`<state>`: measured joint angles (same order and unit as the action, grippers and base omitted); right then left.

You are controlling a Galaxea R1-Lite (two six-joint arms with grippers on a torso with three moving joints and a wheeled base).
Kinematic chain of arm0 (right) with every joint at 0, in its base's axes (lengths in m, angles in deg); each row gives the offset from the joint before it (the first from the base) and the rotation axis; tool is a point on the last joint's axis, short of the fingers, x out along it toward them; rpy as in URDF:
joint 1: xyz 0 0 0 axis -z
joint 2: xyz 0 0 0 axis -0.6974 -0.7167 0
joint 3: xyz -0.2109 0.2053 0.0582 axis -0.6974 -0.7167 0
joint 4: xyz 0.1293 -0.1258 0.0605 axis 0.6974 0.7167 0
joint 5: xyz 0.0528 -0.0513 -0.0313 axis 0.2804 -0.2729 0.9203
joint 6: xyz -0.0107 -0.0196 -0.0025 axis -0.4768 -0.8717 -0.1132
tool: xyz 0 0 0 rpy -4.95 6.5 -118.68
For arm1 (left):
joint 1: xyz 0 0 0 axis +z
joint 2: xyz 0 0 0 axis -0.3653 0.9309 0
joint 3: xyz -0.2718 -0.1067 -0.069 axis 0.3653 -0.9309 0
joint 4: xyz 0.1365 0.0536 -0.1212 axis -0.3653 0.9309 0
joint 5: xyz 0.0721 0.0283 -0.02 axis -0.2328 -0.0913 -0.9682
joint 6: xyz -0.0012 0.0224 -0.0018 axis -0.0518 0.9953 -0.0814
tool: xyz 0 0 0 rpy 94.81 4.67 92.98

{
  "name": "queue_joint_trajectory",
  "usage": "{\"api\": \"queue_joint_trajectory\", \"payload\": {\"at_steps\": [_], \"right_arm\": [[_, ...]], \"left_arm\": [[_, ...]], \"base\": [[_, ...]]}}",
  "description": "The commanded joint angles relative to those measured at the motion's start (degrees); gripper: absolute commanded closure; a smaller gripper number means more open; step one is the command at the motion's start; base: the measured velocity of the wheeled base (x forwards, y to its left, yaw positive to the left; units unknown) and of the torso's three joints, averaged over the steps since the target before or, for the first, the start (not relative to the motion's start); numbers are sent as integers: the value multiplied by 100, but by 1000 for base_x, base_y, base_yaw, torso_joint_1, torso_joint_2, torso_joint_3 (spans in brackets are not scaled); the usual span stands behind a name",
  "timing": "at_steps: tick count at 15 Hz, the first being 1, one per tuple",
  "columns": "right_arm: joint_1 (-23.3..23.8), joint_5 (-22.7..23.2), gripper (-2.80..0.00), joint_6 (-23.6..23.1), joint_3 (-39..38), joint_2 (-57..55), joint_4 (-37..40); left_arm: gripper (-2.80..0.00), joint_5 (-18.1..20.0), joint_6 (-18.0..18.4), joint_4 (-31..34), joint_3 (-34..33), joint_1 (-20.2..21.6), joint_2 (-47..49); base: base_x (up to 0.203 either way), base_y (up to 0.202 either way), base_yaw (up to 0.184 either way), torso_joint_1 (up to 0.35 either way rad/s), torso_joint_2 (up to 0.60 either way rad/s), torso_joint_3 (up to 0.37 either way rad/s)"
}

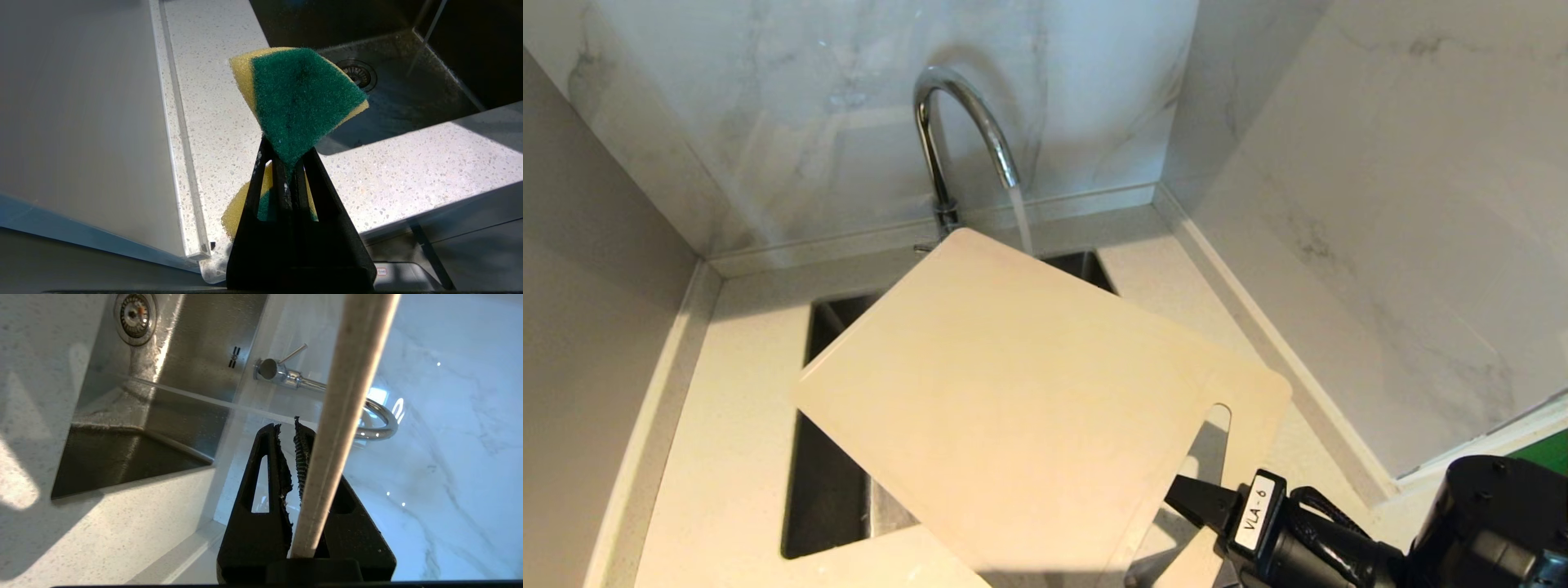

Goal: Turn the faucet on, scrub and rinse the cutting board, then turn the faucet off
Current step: Pick up the cutting board

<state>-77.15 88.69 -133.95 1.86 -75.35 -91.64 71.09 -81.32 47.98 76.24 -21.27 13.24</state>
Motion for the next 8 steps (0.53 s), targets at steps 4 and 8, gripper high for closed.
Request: {"api": "queue_joint_trajectory", "payload": {"at_steps": [4,8], "right_arm": [[-21,31,0,-67,-67,58,-40],[-38,27,0,-67,-60,42,-40]], "left_arm": [[0,-1,-4,-4,0,2,-13],[0,-5,-4,-4,0,2,-13]], "base": [[0,0,0,0,0,0],[0,0,0,0,0,0]]}}
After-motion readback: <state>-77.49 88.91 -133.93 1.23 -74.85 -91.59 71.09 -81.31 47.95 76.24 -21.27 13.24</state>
